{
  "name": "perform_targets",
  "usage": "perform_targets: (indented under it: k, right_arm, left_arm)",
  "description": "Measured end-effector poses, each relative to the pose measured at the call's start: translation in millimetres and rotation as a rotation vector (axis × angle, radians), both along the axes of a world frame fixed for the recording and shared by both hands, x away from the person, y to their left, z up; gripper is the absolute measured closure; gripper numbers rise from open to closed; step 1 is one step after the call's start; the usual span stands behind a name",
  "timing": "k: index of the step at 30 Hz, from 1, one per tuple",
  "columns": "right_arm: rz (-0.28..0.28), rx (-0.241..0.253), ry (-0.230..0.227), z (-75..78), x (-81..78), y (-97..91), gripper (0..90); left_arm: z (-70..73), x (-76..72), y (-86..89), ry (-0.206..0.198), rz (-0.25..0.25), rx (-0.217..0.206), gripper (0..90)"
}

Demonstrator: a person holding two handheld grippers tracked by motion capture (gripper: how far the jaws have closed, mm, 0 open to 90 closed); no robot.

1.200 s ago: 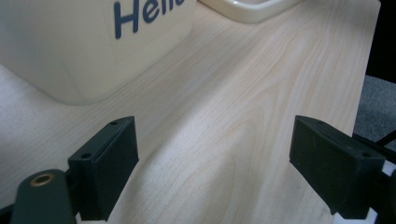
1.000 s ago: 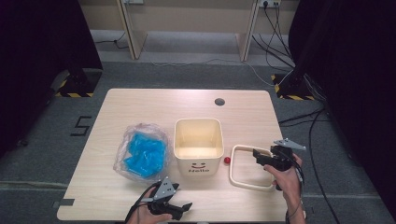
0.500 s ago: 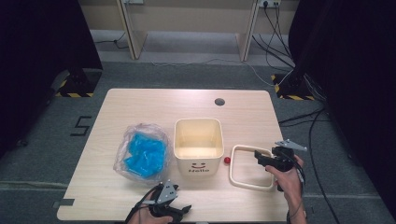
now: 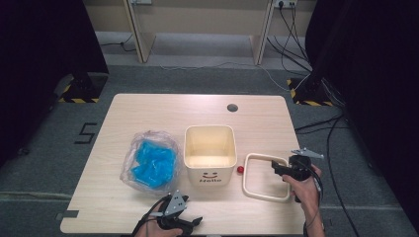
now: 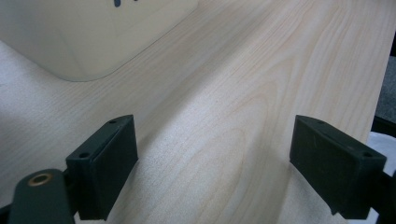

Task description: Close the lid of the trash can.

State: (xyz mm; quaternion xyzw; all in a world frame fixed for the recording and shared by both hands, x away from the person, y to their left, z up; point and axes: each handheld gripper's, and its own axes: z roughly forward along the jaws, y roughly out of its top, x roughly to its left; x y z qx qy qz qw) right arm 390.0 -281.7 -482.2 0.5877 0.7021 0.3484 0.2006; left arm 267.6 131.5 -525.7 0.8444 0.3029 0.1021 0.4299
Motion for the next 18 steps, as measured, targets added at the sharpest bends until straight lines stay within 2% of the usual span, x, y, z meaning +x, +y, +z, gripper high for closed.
perform_targets:
  k: [6,10,14,18]
  right_arm:
    - [-0.022,-0.014,0.022,-3.9,0.4,-5.3,29.5]
    - [-0.022,-0.03,0.029,-6.0,0.5,-8.9,36.2]
    - [-0.022,-0.071,0.041,-10.0,0.9,-10.3,43.2]
    - [-0.02,-0.134,0.034,-13.6,1.6,-12.0,50.9]
  left_arm:
    - [-0.3,-1.0,-0.7,-0.01,-0.001,0.008,14.3]
    - [-0.3,-1.5,-0.6,-0.013,-0.006,0.014,14.4]
    - [-0.3,-2.0,-0.8,-0.017,-0.01,0.021,14.4]
    - [-0.3,-1.9,-0.7,-0.017,-0.011,0.02,14.3]
